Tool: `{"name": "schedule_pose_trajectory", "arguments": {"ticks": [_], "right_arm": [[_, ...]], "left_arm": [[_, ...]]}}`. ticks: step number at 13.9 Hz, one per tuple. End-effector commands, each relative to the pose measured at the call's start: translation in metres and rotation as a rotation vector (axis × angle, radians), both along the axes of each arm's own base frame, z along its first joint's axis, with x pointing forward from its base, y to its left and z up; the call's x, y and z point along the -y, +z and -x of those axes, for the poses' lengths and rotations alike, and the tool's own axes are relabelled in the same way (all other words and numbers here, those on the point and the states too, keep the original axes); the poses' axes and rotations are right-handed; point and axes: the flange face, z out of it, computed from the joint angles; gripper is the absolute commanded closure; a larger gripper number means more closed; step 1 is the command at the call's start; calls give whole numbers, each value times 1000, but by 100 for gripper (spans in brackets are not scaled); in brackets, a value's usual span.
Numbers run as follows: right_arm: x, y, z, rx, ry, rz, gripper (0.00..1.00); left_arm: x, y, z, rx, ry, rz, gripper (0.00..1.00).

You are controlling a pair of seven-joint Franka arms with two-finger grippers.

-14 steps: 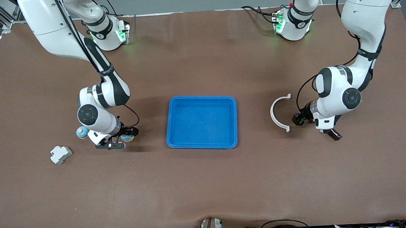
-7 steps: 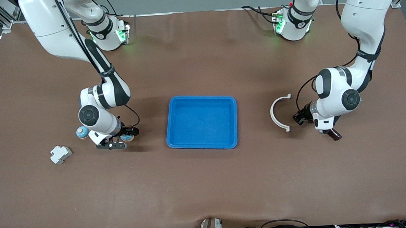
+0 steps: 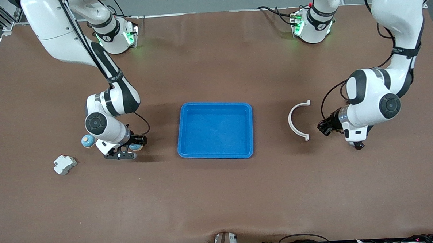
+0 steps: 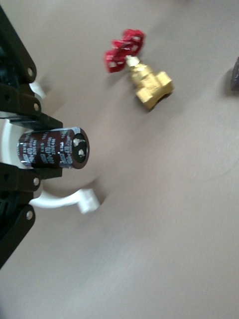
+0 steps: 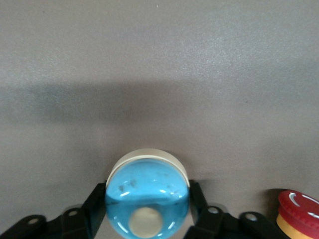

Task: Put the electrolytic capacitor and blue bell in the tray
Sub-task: 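Carry the bell and the block over the blue tray with both grippers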

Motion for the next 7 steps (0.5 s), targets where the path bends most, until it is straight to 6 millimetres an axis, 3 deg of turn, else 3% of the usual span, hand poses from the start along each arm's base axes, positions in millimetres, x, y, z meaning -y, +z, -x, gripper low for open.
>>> {"name": "schedule_pose_trajectory", "arguments": {"ticks": [1, 5, 7], "right_arm": [[-7, -1, -3, 4, 24, 5, 81], [-11, 3, -3, 1, 29, 5, 84], [-19, 16, -2, 7, 34, 4, 85]], "left_arm": [[46, 39, -6, -11, 49, -9, 100], [113, 61, 3, -59, 164, -13, 100], [143, 62, 13, -72, 189, -24, 100]]}}
